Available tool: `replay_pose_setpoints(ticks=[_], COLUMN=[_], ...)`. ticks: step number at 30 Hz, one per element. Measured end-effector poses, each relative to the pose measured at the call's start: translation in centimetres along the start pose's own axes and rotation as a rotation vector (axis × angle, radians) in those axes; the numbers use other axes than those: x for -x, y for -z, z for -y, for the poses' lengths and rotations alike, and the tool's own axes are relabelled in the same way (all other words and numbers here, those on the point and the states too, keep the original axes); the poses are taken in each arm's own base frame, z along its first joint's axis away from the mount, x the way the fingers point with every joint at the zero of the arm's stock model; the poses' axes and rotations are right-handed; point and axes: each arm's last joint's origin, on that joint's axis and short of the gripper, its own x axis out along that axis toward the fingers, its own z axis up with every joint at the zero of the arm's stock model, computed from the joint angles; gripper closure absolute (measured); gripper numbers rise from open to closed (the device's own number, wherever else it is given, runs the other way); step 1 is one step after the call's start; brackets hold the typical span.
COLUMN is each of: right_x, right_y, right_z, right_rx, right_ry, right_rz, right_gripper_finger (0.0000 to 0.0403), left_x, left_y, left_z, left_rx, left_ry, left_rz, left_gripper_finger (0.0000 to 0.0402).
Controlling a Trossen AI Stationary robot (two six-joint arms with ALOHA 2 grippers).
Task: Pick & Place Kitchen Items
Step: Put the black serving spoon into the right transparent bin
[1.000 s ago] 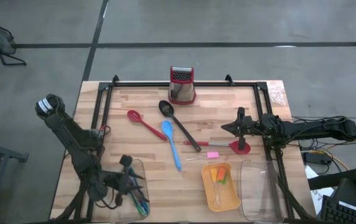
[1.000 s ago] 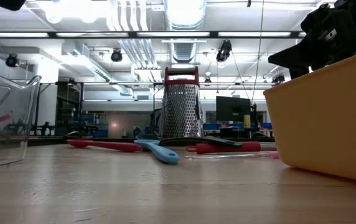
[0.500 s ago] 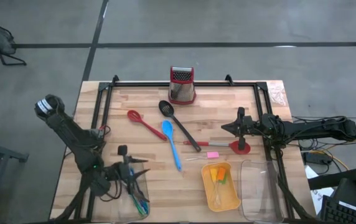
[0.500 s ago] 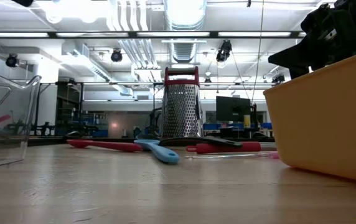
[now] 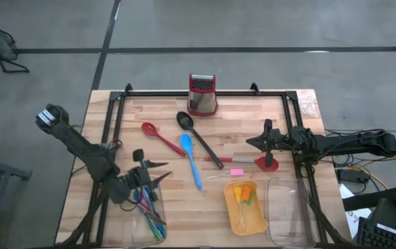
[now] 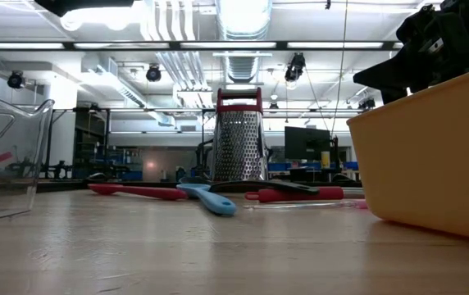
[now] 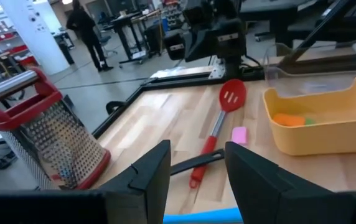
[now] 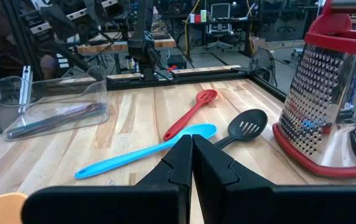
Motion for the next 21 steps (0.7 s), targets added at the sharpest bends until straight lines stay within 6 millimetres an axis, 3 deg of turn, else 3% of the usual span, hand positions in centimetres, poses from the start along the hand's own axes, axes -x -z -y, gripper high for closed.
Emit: replay_pose_setpoints(ticks=[21], right_x=[0.00], right_y=[-0.01], right_z=[0.00], right_rx=[0.000], right_ry=[0.000], right_rz=[0.001], right_gripper_finger=[0.0394], left_x=[-0.04], left_y=[-0.14], left_z=[-0.38], left_rx=[-0.020], left_ry=[0.066], left_rz=[-0.005], left_gripper_finger=[0.0243])
